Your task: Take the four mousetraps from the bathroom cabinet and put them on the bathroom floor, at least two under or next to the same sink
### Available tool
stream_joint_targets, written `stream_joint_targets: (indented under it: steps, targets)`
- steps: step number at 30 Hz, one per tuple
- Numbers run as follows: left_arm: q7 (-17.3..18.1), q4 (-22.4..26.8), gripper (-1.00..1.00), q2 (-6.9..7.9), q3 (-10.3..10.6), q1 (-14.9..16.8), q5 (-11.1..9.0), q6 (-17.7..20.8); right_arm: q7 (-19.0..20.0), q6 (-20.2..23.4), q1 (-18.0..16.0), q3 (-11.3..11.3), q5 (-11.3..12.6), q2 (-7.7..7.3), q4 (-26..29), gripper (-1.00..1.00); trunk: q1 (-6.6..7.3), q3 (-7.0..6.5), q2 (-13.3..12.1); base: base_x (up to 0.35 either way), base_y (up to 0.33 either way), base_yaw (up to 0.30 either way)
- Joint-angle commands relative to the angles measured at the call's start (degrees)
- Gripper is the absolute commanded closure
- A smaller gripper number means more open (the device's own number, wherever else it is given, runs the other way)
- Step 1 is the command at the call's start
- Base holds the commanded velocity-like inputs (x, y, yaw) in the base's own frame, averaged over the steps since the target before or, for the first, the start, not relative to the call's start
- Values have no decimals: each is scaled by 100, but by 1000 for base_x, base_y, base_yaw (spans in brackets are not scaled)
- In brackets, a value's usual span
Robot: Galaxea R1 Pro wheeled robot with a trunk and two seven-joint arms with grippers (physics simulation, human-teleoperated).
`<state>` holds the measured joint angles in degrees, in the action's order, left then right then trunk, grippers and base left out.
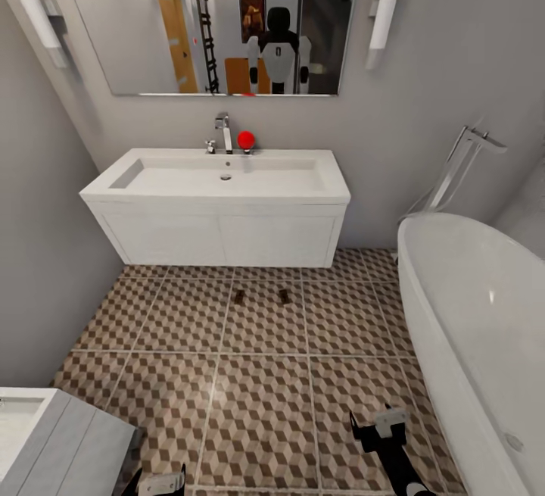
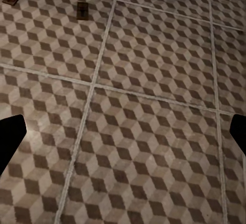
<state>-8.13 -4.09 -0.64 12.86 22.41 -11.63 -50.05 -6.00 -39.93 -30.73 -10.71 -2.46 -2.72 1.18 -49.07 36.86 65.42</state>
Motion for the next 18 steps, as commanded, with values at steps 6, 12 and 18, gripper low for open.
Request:
stream_joint_targets:
  steps: [6,12,18]
  targets:
    - [-28,-22,-100,-6,50,9,-24,-23,-60,-6,-3,-46,-27,1,-4,-100,132,-160,-239,0,0,0]
    - [-27,-22,-100,-6,50,9,-24,-17,-60,-6,-3,-46,-27,7,-4,-100,264,-323,-480,0,0,0]
    - [-27,-22,-100,-12,50,10,-24,-14,-60,-6,-3,-46,-27,8,-4,-100,396,-486,-720,0,0,0]
